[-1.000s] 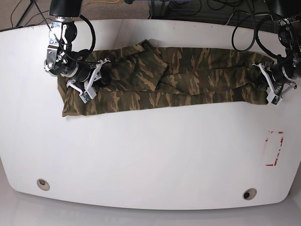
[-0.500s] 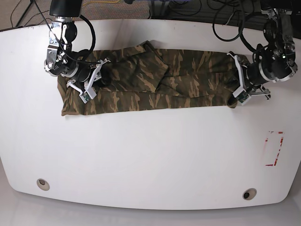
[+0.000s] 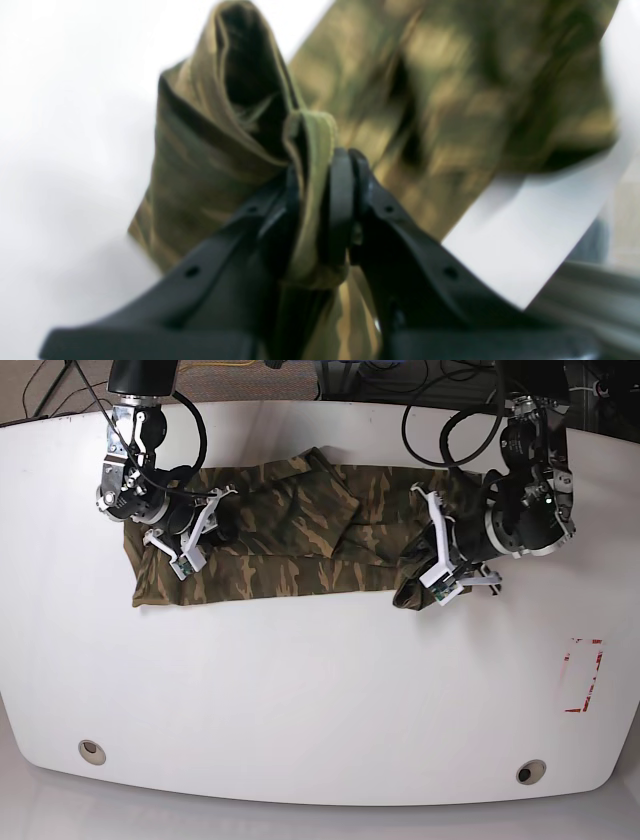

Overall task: Layout the t-shirt on the table in an organized manner, then fold the t-shirt properly
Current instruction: 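Fold the strip end with the left gripper toward the right gripper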

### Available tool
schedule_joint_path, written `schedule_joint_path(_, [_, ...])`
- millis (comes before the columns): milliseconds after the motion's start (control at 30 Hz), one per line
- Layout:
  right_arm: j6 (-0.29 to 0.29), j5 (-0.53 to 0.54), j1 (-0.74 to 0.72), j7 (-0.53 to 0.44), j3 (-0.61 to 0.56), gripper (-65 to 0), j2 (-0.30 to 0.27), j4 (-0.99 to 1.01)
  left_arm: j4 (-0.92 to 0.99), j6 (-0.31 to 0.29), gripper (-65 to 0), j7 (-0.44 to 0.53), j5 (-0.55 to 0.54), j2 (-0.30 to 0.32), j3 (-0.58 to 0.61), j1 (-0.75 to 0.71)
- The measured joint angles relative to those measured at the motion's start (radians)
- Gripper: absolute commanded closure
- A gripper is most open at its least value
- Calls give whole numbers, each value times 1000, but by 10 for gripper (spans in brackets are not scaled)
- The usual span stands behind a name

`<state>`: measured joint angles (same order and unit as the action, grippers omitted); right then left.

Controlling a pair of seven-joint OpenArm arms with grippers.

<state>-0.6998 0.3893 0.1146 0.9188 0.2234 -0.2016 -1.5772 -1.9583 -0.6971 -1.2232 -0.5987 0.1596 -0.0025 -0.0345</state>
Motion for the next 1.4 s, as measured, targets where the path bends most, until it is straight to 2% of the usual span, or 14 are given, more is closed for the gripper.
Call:
schedule_joint_path(167, [0,0,0,0,0,-138,1,0,16,0,-39,4,-1,-55,20,0])
schedule_joint_path(500, [0,0,0,0,0,-138,2,0,18,0,-39,-6,8,-85,70,-2])
schedule_joint_path(733, [0,0,0,0,0,-138,2,0,19,0,-43,-5,110,-122,93,-1])
schedule_joint_path(867, [0,0,-2,1,0,-138,3,0,19,0,-46,-6,129,-152,97,-1])
schedule_joint_path(1000, [0,0,-2,0,0,-138,3,0,19,0,-101,-3,134,-167,97,-1])
schedule_joint_path(1200, [0,0,-2,1,0,-138,2,0,19,0,-225,-5,137,-197,96,-1])
schedule_joint_path(1400, [0,0,-2,0,0,-138,2,0,19,0,-247,-5,131,-247,143,-1])
